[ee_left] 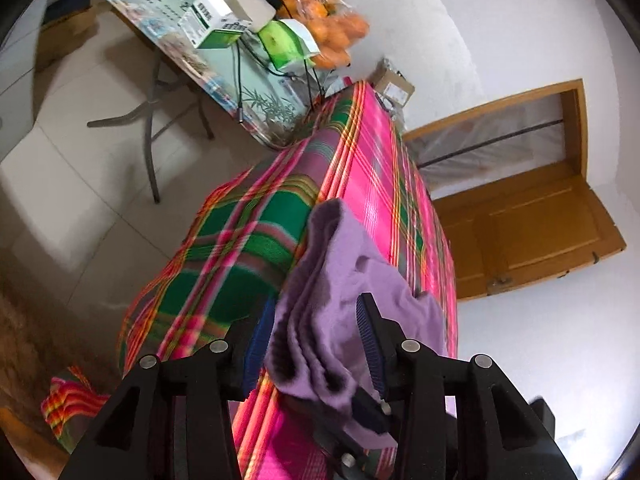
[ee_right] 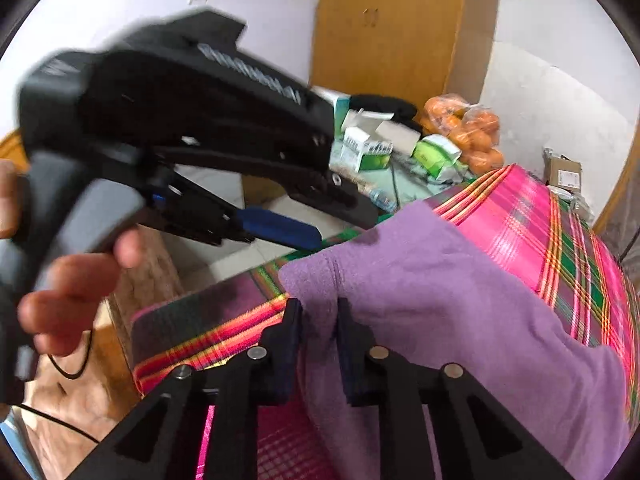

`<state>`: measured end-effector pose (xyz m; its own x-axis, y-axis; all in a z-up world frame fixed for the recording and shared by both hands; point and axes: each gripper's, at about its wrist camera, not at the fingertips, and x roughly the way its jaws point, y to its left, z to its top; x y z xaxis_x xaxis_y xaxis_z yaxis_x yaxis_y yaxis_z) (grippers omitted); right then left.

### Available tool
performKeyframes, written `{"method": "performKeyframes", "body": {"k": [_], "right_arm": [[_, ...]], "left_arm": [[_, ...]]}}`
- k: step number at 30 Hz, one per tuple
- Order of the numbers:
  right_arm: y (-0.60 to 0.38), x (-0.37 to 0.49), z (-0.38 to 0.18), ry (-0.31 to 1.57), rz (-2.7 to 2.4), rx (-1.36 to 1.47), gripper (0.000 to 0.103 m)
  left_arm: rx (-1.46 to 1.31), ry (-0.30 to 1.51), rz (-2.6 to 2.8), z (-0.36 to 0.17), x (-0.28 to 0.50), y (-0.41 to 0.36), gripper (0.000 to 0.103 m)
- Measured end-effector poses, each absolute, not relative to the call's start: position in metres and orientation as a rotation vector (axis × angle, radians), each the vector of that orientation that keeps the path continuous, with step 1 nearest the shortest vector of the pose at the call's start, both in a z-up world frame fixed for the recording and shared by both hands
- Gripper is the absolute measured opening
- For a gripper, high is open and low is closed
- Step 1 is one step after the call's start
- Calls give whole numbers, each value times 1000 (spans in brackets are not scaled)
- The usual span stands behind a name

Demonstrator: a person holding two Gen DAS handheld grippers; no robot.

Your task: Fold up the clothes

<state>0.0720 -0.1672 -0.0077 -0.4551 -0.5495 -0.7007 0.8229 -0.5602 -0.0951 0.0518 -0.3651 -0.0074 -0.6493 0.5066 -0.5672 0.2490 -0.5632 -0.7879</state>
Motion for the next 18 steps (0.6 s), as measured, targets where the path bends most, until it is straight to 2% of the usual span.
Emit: {"method": "performKeyframes", "body": {"k": [4,5,8,18], "right_arm": [[-152,70,2,456,-2090,747,16],[-151,69,2,443,-2090,746,15],[-145,67,4,392,-2092,735,15],[-128,68,10,286,-2070,691,15]], "left_arm": [[-1263,-1453,2224,-16,35,-365,44],[-1276,-1473,2194,-19,31,-365,53],[-1314,-1516,2138,-25,25,-365,57],[-1344,-1582,2061,-28,15,-363,57]]}}
